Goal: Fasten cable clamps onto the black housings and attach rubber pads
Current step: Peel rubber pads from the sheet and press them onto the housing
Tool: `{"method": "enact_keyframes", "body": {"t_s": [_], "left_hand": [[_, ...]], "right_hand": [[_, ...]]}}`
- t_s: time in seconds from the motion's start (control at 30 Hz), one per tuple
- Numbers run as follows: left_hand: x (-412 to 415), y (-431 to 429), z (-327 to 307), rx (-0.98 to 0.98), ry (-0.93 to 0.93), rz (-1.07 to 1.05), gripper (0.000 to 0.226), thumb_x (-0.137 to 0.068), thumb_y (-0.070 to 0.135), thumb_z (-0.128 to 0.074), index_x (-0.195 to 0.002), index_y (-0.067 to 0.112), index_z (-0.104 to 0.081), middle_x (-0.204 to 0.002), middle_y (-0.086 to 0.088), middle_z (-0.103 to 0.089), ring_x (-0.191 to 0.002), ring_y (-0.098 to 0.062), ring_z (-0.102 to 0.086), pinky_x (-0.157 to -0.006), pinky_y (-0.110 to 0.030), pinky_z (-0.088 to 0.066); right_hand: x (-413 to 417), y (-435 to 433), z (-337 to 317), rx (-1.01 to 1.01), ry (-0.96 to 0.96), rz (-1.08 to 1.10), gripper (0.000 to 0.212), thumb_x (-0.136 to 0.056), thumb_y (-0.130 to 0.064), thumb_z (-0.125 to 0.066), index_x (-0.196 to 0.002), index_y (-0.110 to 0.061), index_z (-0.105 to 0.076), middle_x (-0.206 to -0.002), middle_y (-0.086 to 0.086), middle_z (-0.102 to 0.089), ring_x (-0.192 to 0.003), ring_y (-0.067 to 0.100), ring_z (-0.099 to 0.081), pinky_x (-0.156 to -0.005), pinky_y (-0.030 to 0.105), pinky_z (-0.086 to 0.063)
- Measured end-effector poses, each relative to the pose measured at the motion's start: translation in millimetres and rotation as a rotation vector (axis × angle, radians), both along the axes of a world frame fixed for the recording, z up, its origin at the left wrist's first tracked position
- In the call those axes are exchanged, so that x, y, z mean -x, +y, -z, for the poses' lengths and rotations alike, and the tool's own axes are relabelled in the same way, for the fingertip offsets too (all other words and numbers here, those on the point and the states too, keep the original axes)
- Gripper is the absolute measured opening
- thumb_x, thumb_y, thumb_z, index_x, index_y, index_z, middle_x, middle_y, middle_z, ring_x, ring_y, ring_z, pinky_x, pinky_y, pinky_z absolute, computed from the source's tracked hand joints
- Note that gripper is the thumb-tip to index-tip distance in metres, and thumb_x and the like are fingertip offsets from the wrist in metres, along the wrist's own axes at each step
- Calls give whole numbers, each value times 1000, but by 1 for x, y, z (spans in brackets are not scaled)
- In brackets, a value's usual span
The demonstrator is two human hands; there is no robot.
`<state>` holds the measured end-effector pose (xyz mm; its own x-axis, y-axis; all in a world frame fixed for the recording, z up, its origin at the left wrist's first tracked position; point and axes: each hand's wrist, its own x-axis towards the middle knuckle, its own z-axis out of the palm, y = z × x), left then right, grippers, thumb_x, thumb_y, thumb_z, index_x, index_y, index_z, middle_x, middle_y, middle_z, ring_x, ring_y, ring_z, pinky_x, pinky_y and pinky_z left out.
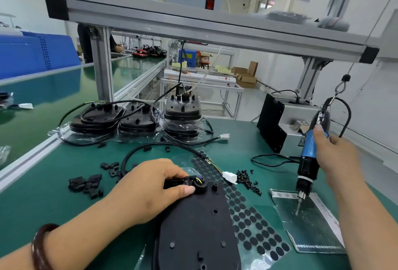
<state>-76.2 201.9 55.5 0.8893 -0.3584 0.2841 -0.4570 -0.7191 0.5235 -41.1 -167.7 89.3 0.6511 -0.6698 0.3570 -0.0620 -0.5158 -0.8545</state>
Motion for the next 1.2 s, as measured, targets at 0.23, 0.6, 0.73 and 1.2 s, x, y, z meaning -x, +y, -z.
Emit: {"method": "enact_keyframes", "body": {"t_s": [0.23,0.6,0.73,1.2], "left_hand": [[10,-10,-7,-115,-193,-43,54,-73,74,-44,-115,46,-64,-100,30,-61,-101,7,-52,-89,-21,-45],[-13,-1,-25,8,231,26,54,-75,69,-52,-122,44,-59,-114,33,-58,-103,19,-52,-89,-1,-37],[-59,-5,-38,532,540,-228,18,-96,15,-52,-113,18,-55,-99,-3,-63,-94,-15,-60,-94,-33,-47],[-95,-53,-40,807,1076,-339,17,-98,1,-41,-111,-1,-50,-102,-21,-62,-85,-25,-65,-107,-42,-33]], "right_hand": [[7,8,-9,217,-115,112,44,-94,-51,-48,-88,-8,-60,-97,22,-53,-105,41,-49,-86,44,-40],[-13,139,1,119,286,-732,18,-91,-14,-61,-105,-19,-70,-81,-6,-71,-75,7,-65,-78,28,-57],[-39,173,23,162,457,-819,32,-93,-8,-53,-120,-16,-67,-109,-3,-70,-102,13,-65,-88,22,-50],[-50,174,47,248,467,-720,41,-86,2,-42,-122,-5,-60,-129,5,-62,-121,21,-57,-101,28,-45]]}}
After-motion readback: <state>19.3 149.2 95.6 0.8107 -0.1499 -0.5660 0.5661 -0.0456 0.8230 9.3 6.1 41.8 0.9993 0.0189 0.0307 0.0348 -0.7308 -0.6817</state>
